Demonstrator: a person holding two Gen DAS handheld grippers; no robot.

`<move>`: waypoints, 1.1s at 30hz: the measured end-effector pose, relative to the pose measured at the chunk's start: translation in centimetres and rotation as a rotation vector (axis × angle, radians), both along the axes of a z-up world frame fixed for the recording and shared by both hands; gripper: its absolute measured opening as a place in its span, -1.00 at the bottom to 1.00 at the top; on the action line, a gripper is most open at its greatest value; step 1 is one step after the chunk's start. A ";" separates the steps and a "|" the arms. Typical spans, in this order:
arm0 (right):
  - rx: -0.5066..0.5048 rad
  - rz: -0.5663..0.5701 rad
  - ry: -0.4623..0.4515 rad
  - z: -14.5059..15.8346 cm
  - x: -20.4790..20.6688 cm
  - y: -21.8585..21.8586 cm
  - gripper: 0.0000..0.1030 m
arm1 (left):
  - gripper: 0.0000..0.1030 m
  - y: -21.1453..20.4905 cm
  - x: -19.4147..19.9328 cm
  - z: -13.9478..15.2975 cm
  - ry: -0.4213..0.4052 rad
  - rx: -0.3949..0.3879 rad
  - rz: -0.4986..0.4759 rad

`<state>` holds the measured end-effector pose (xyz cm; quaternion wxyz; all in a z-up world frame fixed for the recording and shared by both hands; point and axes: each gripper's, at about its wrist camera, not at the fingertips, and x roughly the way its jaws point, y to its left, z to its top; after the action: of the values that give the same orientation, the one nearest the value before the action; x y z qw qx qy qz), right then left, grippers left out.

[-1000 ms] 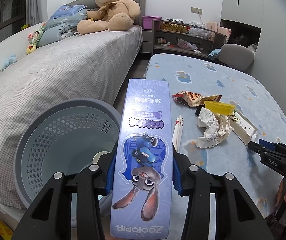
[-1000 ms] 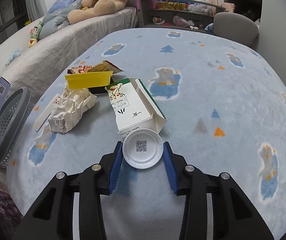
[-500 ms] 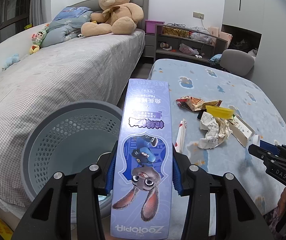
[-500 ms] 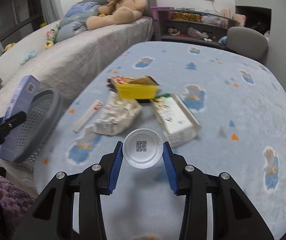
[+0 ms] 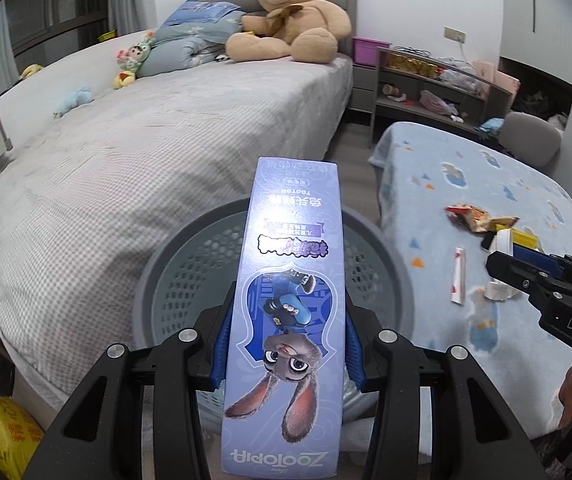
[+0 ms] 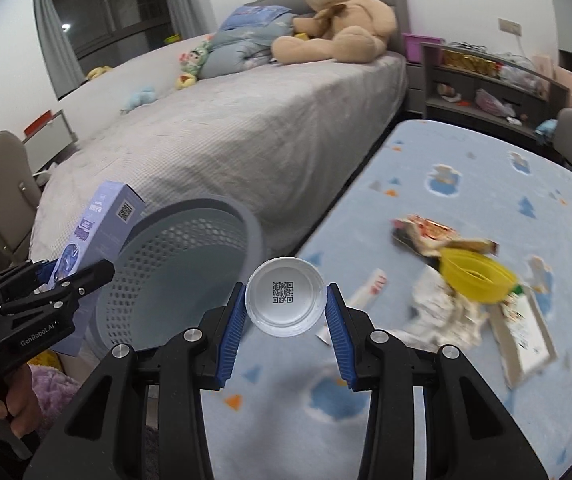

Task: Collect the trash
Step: 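Carry box and cap over the wastebasket and open both tools to drop them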

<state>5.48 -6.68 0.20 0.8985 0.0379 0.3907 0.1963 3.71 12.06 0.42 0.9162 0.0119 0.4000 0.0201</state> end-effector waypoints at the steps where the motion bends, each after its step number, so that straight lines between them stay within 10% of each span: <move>1: 0.003 0.012 0.002 0.0 0.4 0.7 -0.23 | -0.15 0.5 0.1 -0.1 0.003 -0.005 0.009; 28: -0.032 0.154 0.079 -2.9 3.5 7.8 -0.21 | -0.15 4.4 2.0 -3.5 0.067 -0.078 0.113; 33: -0.030 0.146 0.069 -2.7 3.4 7.7 0.05 | 0.08 4.9 1.6 -3.2 0.062 -0.079 0.120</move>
<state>8.85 0.99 -2.52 0.8683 0.0029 0.4262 0.2539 5.31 16.95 -2.80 0.9004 -0.0476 0.4285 0.0588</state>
